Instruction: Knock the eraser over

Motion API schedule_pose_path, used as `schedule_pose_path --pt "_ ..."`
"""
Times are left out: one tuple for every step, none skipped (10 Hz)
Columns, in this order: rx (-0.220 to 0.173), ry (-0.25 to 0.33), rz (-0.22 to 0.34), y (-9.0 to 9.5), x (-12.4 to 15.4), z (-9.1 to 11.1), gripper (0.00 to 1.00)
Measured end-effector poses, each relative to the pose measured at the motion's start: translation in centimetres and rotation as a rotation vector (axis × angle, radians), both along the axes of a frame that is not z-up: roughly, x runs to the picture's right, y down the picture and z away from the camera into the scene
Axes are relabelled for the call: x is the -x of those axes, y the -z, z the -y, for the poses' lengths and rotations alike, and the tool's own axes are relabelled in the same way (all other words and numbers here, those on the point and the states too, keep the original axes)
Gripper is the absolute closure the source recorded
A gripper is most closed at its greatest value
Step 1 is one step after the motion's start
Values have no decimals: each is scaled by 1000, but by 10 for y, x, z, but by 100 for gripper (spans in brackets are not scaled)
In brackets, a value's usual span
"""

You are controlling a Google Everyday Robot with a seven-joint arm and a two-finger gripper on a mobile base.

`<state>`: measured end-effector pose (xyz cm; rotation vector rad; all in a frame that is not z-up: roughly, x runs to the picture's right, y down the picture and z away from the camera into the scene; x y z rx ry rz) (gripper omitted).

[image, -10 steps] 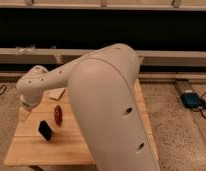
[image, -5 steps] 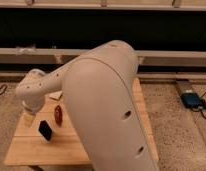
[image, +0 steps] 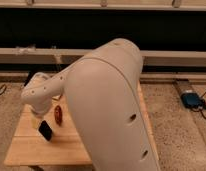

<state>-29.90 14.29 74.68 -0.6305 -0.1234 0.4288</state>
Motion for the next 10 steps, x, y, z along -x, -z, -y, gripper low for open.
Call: schedule_pose_path --pt "-4 10 -18 -1 -5 0 20" --pt "-8 25 -32 -1 -8 1 20" --pt "-15 49 -53 -1 -14 2 20" --pt "-22 63 -77 -1 -25 5 20" --pt "-25 71 -92 -1 -32 7 20" --pt "-29 83 -108 0 -38 8 20" --pt "-31 89 -114 1 -41 8 20" --pt "-29 84 -120 2 -46 11 20" --pt "-23 49 -100 6 -51 17 20" --pt "-17 0 -44 15 -52 28 20"
